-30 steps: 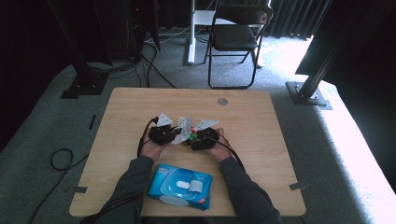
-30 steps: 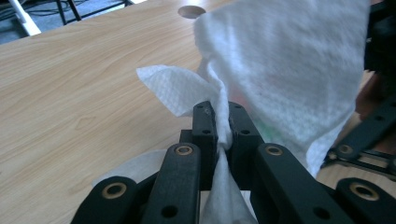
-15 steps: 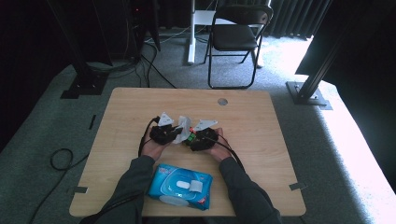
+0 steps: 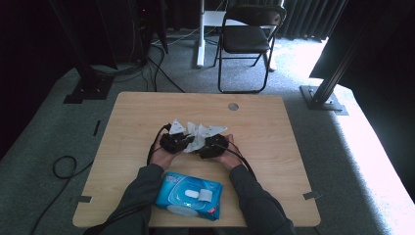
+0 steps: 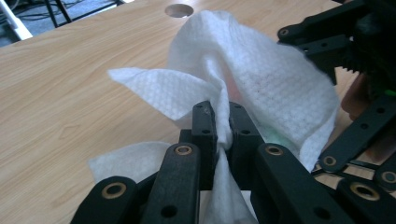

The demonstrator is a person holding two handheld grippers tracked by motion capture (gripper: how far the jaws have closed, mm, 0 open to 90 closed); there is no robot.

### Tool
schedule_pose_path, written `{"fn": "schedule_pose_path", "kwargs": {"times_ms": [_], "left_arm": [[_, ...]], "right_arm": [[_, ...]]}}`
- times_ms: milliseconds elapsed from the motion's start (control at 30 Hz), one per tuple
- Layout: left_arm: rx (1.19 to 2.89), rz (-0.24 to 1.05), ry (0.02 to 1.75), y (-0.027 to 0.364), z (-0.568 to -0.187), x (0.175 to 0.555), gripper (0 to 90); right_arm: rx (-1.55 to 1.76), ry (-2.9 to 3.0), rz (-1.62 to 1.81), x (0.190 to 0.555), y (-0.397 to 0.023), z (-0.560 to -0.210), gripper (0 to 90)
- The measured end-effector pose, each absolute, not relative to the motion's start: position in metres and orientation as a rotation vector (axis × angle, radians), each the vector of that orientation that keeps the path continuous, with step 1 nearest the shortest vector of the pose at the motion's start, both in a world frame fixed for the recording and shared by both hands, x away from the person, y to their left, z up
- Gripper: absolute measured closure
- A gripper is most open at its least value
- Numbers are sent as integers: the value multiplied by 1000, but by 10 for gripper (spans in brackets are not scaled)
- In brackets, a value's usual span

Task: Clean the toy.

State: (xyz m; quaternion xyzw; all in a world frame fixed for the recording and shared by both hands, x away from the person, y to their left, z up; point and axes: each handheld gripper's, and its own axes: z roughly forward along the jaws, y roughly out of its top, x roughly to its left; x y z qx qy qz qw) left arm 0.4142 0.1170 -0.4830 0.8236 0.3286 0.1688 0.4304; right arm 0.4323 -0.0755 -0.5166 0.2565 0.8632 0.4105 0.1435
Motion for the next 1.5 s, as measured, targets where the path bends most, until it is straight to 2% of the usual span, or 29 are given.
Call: {"fn": "schedule_pose_path", "kwargs": {"times_ms": [800,1233,1500], "left_arm": [[2126,338,676,98,-481,411,840],[2133,329,662,97,-481,412,839],[2116,373,707,101,-482,416,838]], "right_arm": [[732,2492,1193,432,-73,-516,339],[733,2495,1195,431,-72,-517,339],[719,2497,1197,429,-72,-517,339]]}}
